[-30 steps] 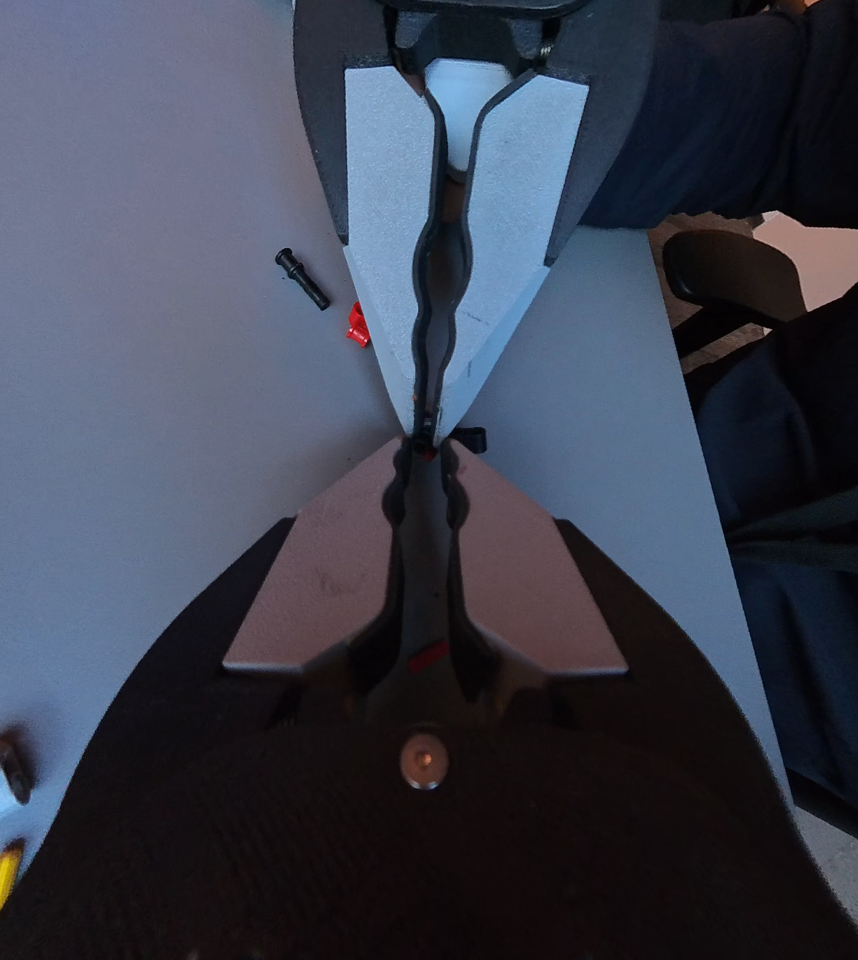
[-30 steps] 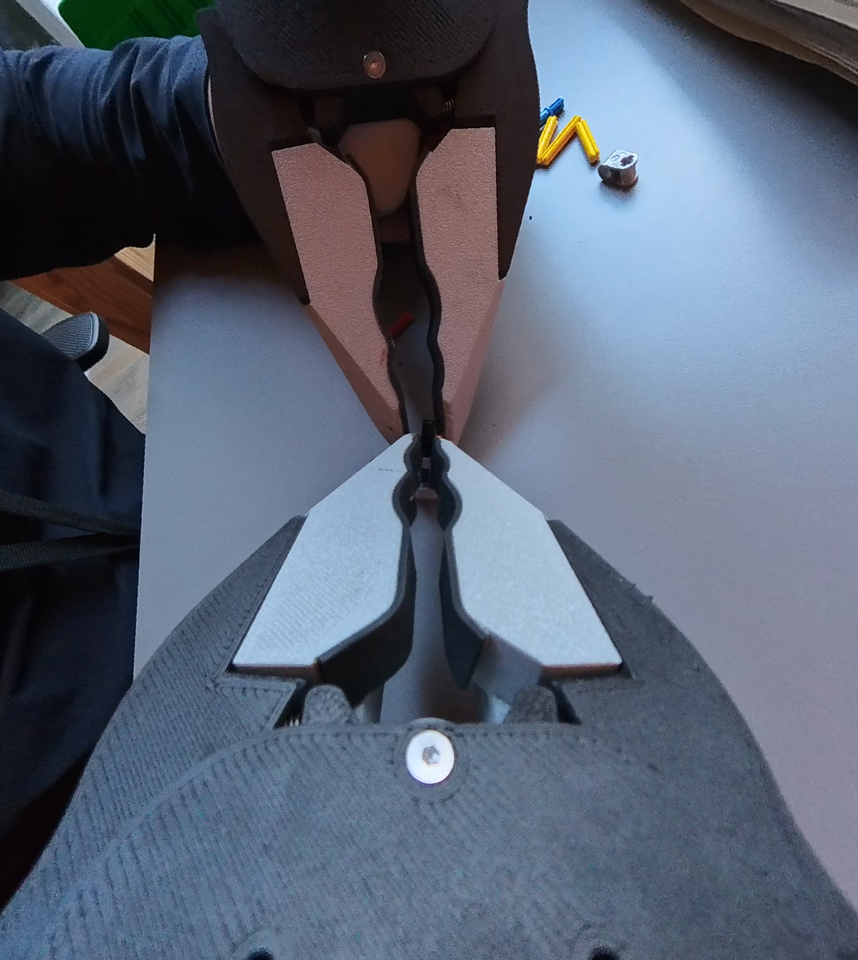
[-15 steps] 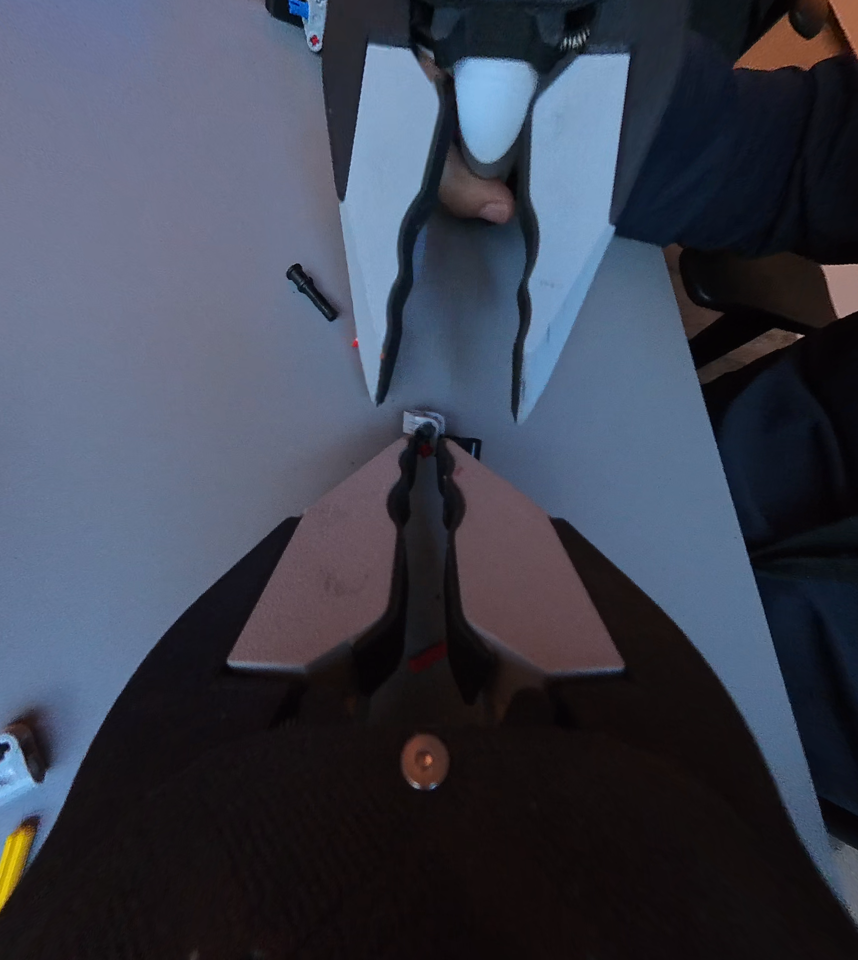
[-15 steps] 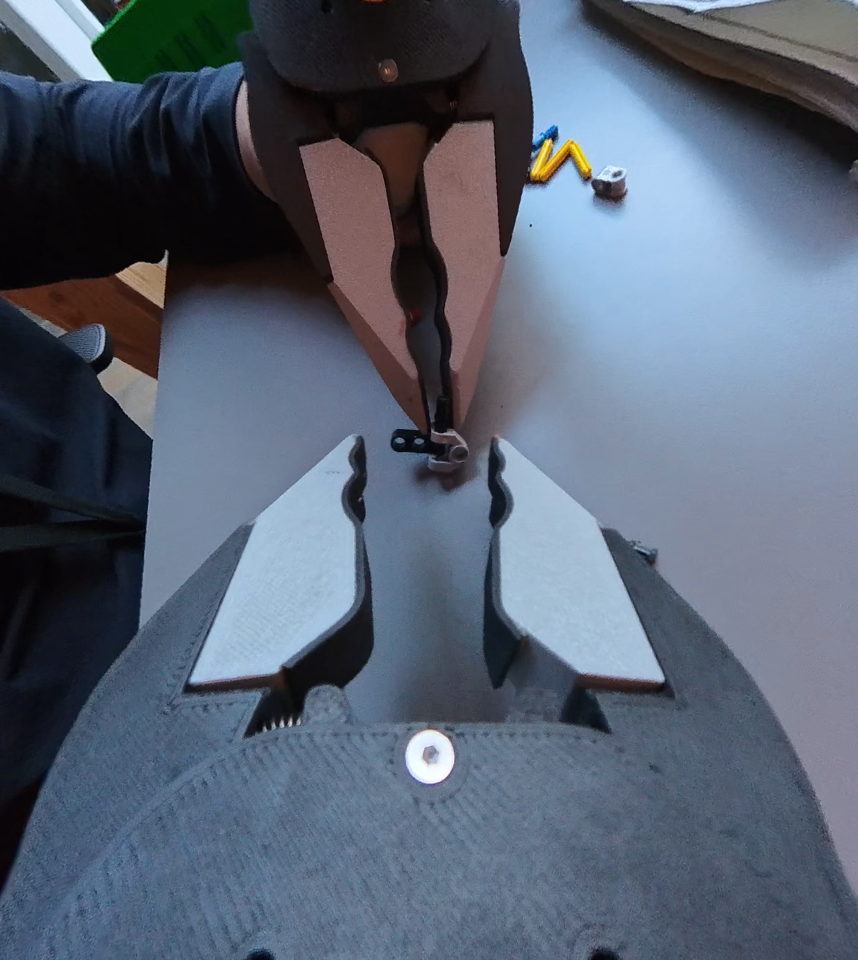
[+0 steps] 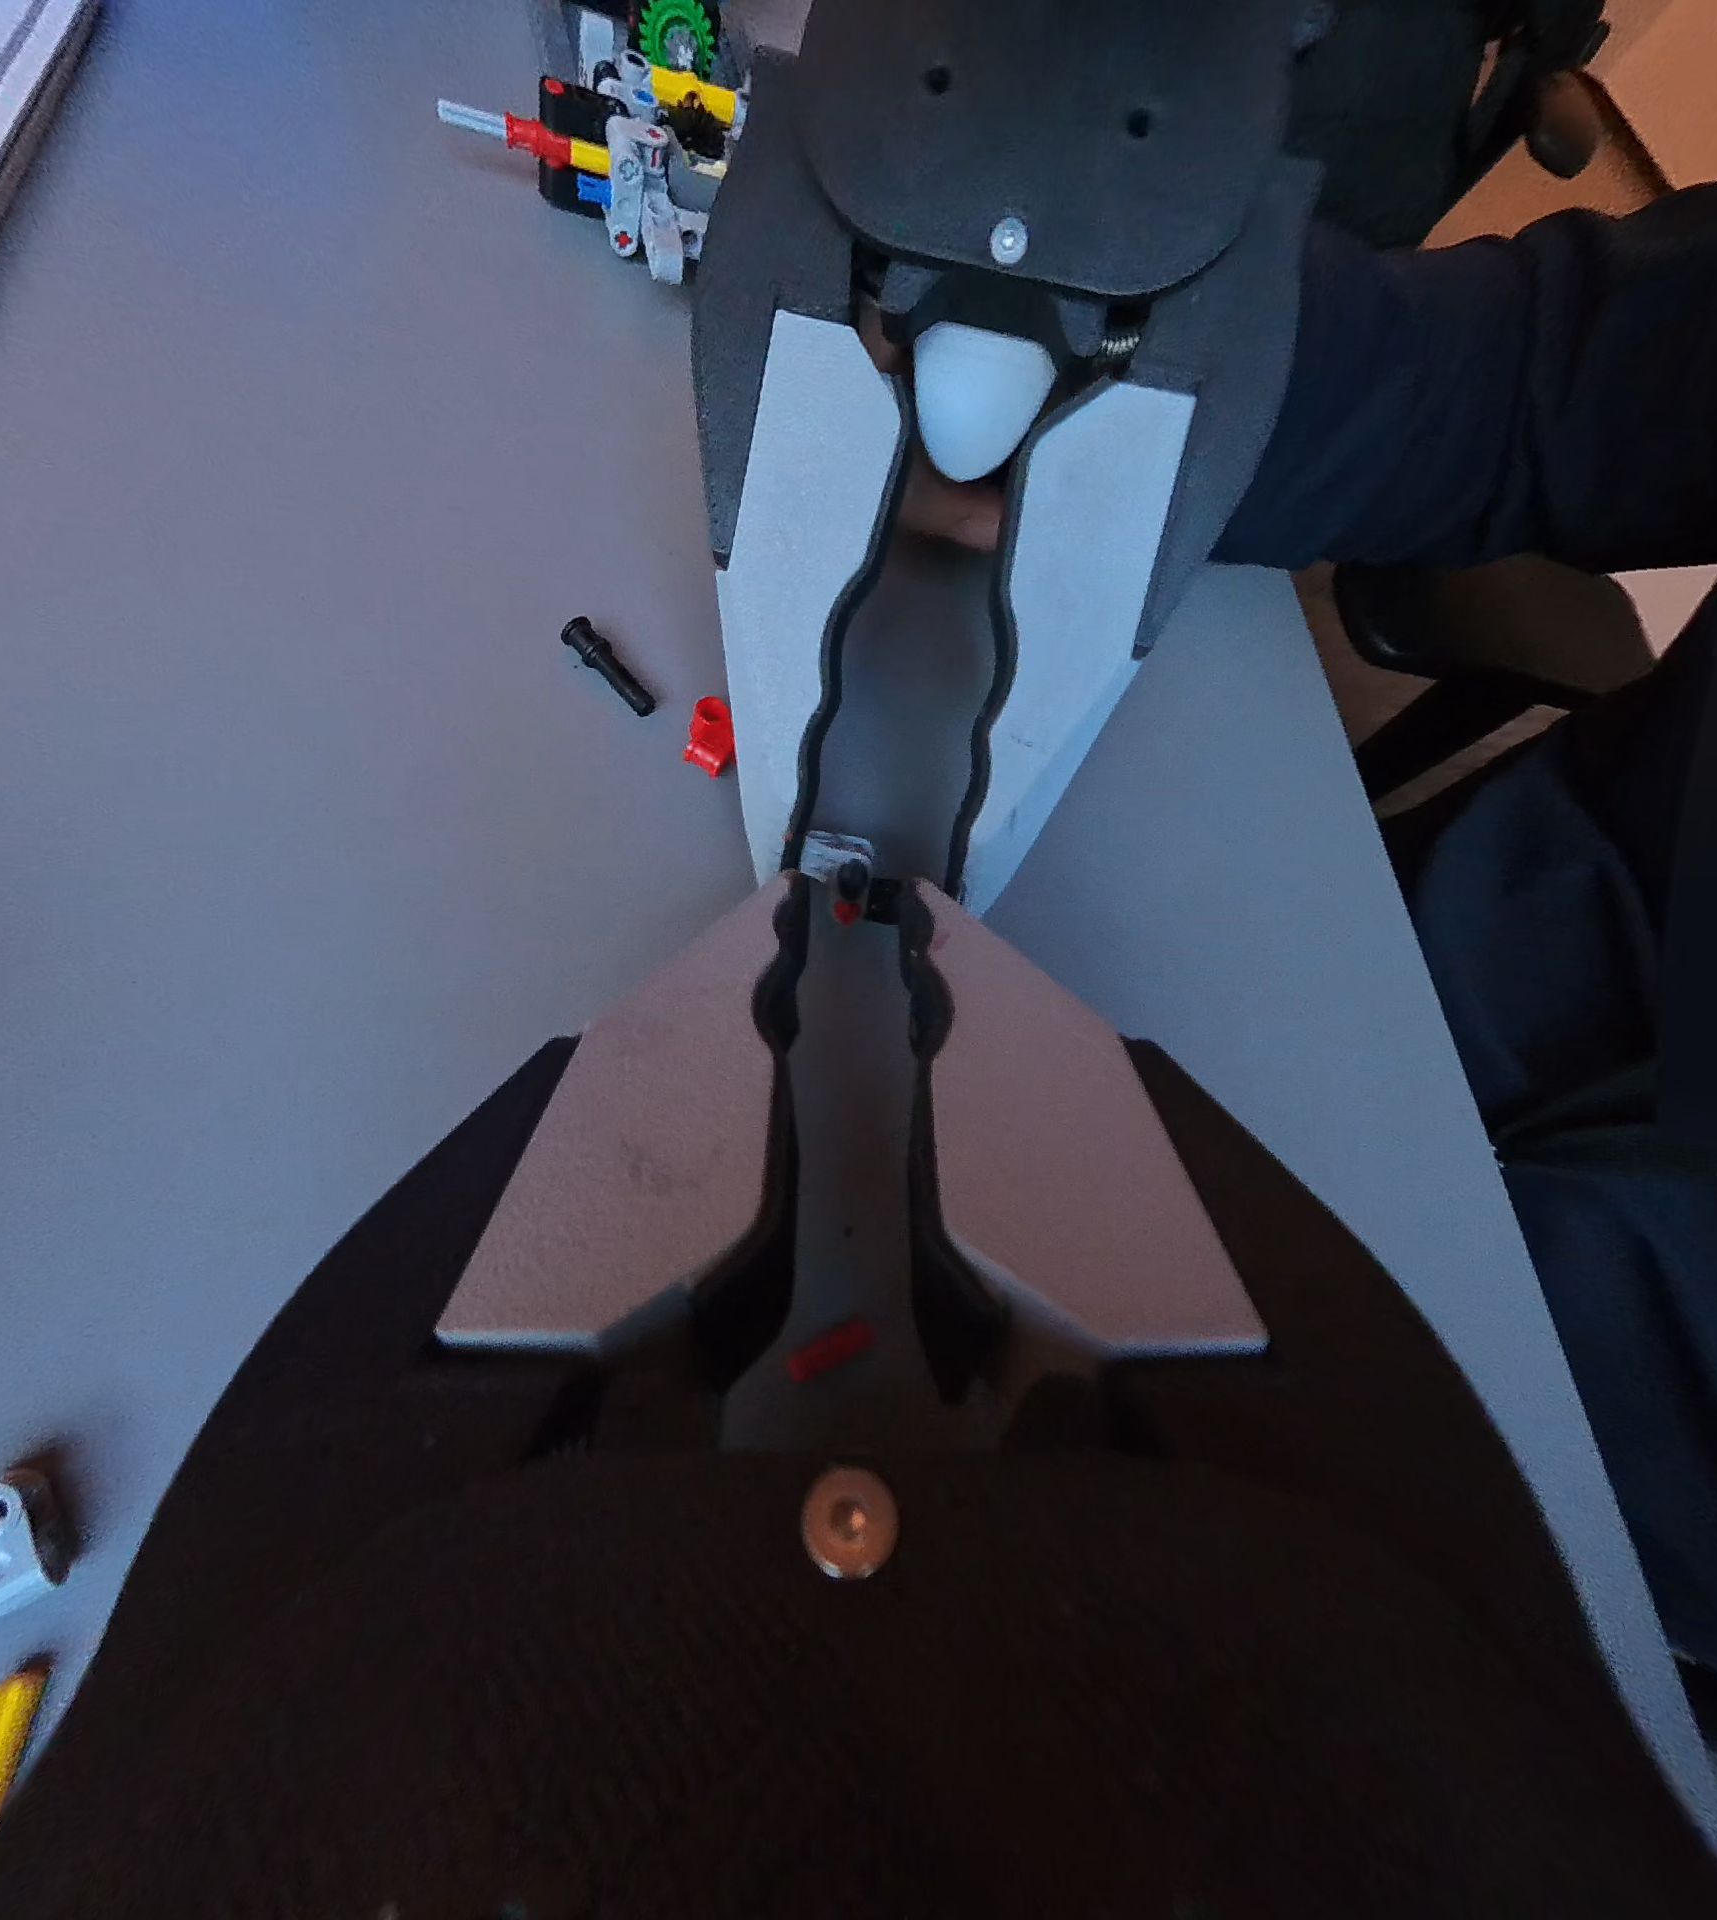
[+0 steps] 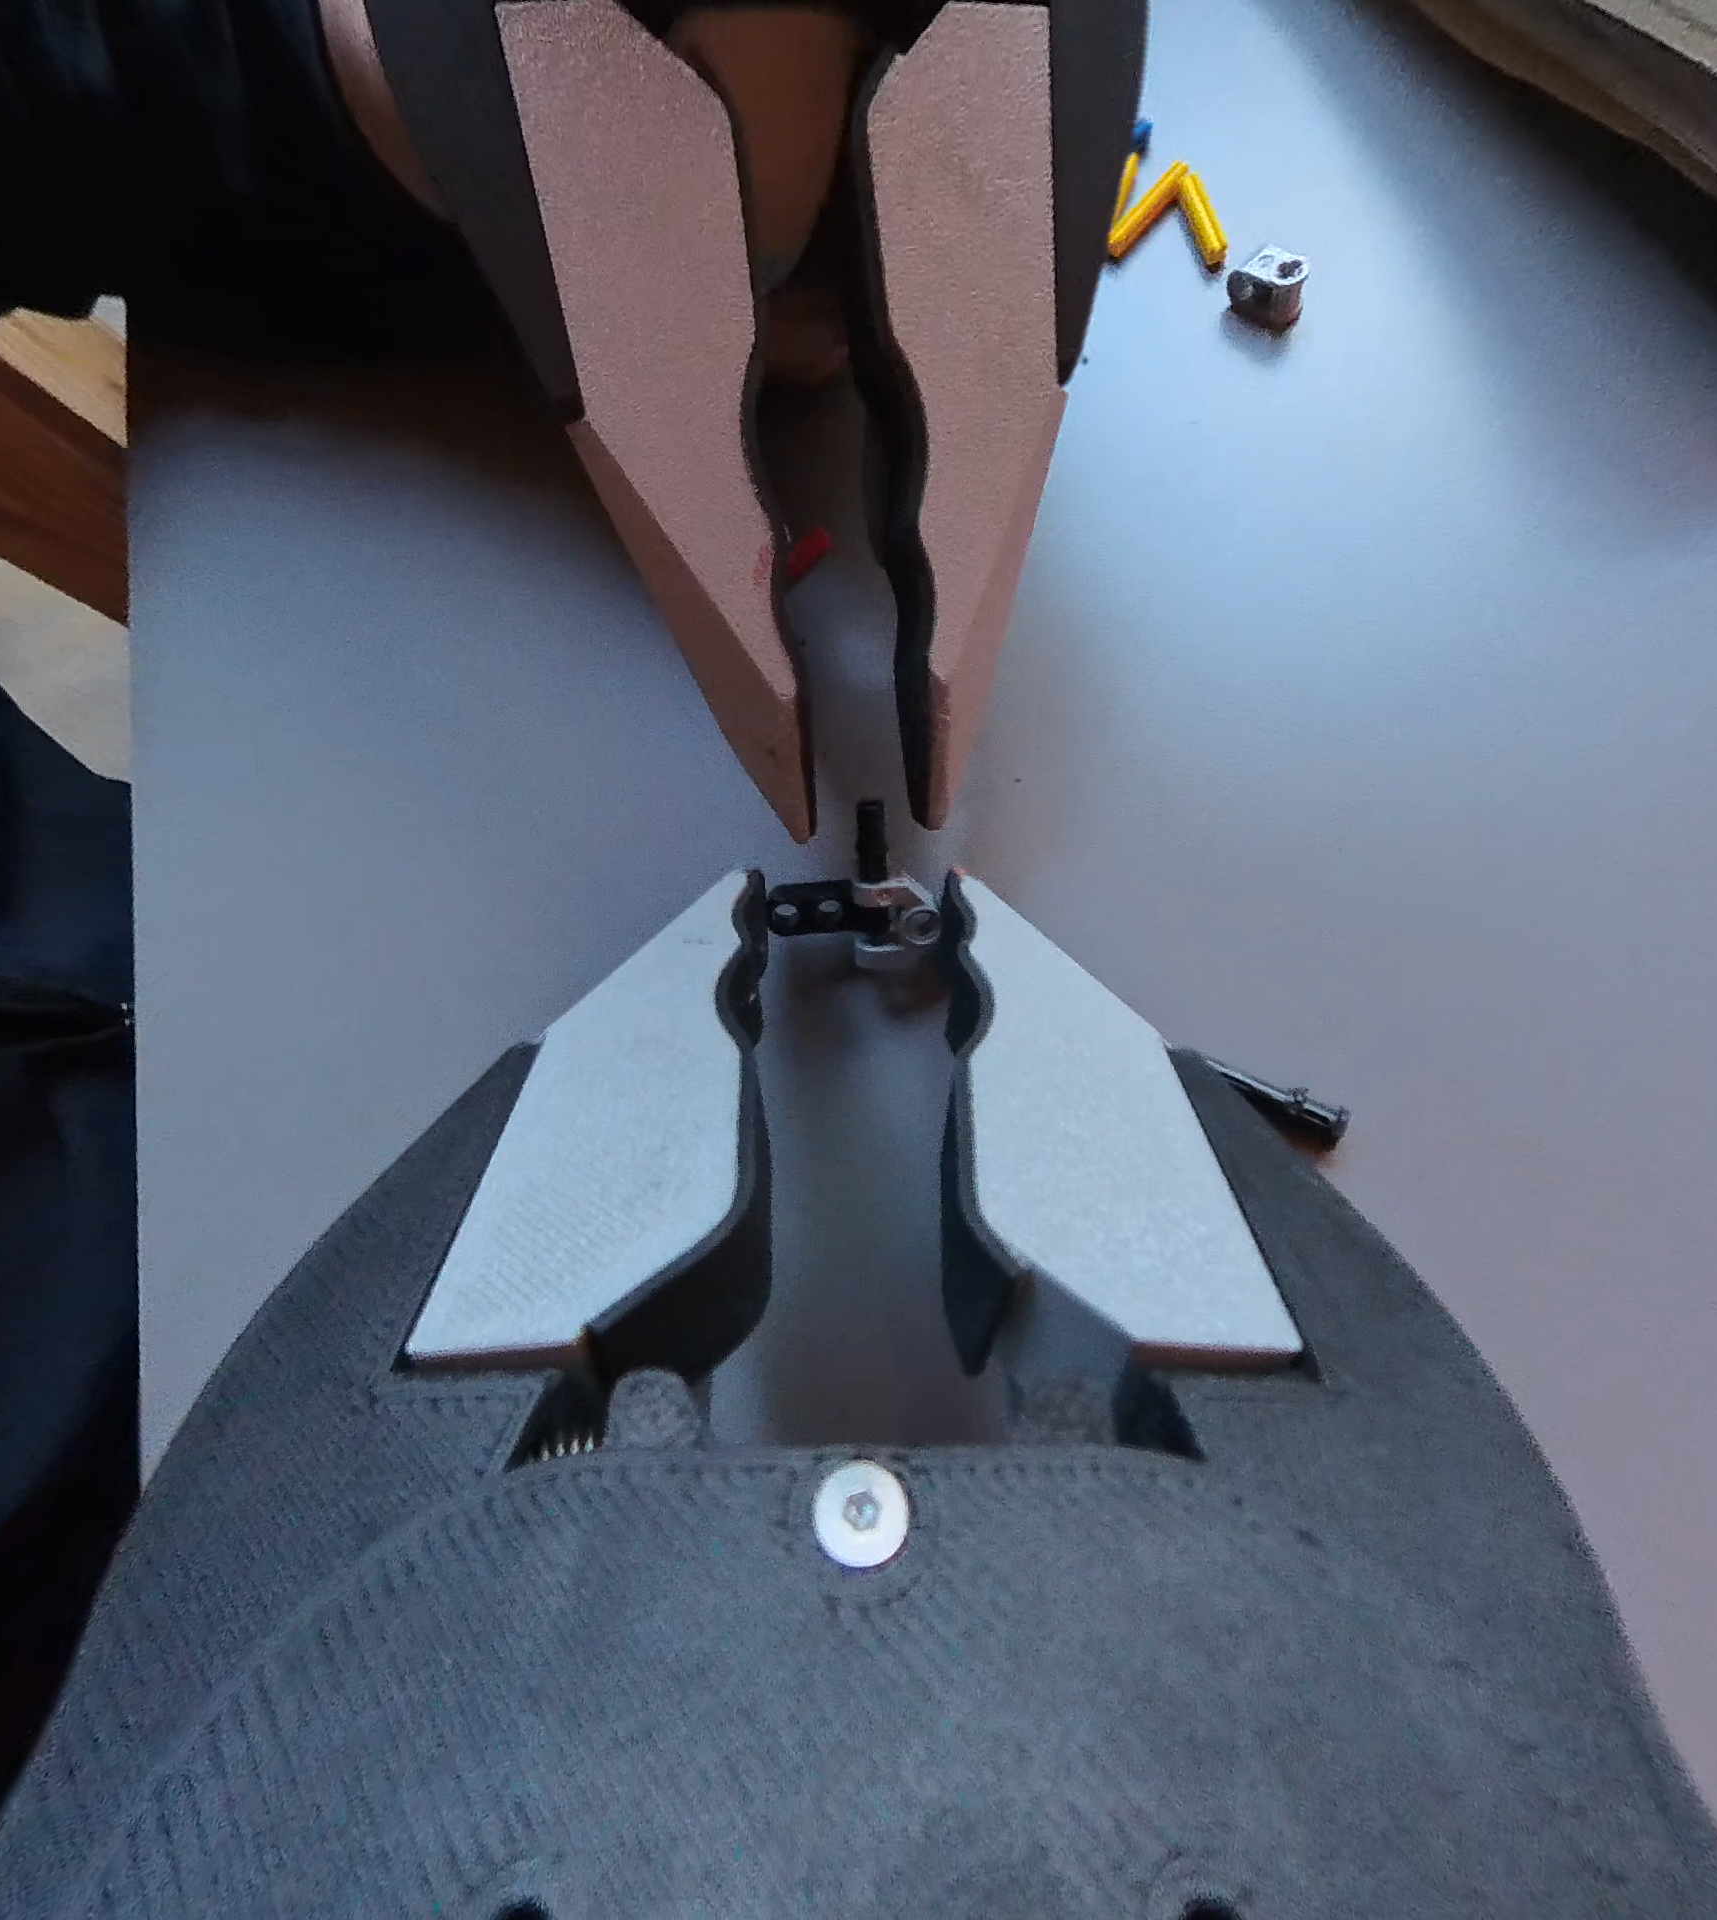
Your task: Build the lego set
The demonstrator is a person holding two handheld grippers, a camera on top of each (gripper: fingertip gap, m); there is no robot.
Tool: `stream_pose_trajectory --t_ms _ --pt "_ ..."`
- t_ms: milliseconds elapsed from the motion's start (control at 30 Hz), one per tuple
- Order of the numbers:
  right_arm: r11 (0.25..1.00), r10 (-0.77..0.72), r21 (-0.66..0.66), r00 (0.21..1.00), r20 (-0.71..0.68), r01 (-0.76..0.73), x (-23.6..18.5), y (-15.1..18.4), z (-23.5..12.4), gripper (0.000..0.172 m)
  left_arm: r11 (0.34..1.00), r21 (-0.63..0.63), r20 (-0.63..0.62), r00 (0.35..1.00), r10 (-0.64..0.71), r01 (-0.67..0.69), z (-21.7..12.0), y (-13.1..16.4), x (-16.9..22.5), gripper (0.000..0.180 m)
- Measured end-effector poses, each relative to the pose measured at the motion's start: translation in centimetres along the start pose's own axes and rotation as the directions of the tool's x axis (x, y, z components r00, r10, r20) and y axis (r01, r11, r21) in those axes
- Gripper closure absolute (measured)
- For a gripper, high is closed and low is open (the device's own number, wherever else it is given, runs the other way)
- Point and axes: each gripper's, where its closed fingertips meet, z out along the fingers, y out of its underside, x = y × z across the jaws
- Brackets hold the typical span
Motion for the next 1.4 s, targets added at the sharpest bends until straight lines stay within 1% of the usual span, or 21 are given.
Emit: stream_pose_trajectory --t_ms 167,567,700,800,1000,1033,1133,1267,1400 --pt "0.997 -0.064 -0.052 0.997 -0.039 0.062 -0.1 0.2 0.1 0.141 0.998 -0.057 0.015 1.000 0.026 -0.025 0.8 0.6 0.1 0.176" --pt "0.985 -0.144 -0.112 0.986 -0.083 0.135 -0.3 0.2 0.4 0.141 0.997 -0.050 0.014 0.998 0.060 -0.059 0.6 0.6 0.5 0.176" --pt "0.981 -0.161 -0.120 0.985 -0.062 0.152 -0.9 0.4 0.5 0.142 0.989 -0.093 0.031 0.993 0.115 -0.112 0.7 1.5 0.8 0.177" --pt "0.978 -0.179 -0.116 0.982 -0.061 0.171 -1.1 0.5 0.6 0.143 0.986 -0.104 0.059 0.988 0.140 -0.134 0.8 1.7 0.9 0.177" --pt "0.976 -0.198 -0.108 0.978 -0.068 0.190 -1.1 0.5 0.6 0.143 0.984 -0.117 0.059 0.988 0.144 -0.137 0.8 2.0 1.0 0.177" --pt "0.977 -0.193 -0.107 0.977 -0.086 0.184 -0.9 0.5 0.5 0.159 0.982 -0.125 0.042 0.988 0.147 -0.141 1.0 2.1 1.3 0.176" --pt "0.978 -0.194 -0.097 0.979 -0.061 0.187 -1.1 0.6 0.5 0.159 0.979 -0.128 0.042 0.986 0.164 -0.158 1.0 2.2 1.5 0.177" --pt "0.981 -0.183 -0.071 0.981 -0.057 0.179 -0.9 0.4 0.6 0.159 0.983 -0.125 0.039 0.990 0.137 -0.131 1.0 2.2 1.3 0.177" --pt "0.981 -0.190 -0.046 0.981 -0.046 0.188 -0.8 0.4 -0.3 0.158 0.980 -0.139 0.058 0.987 0.150 -0.141 1.1 2.3 1.1 0.177"
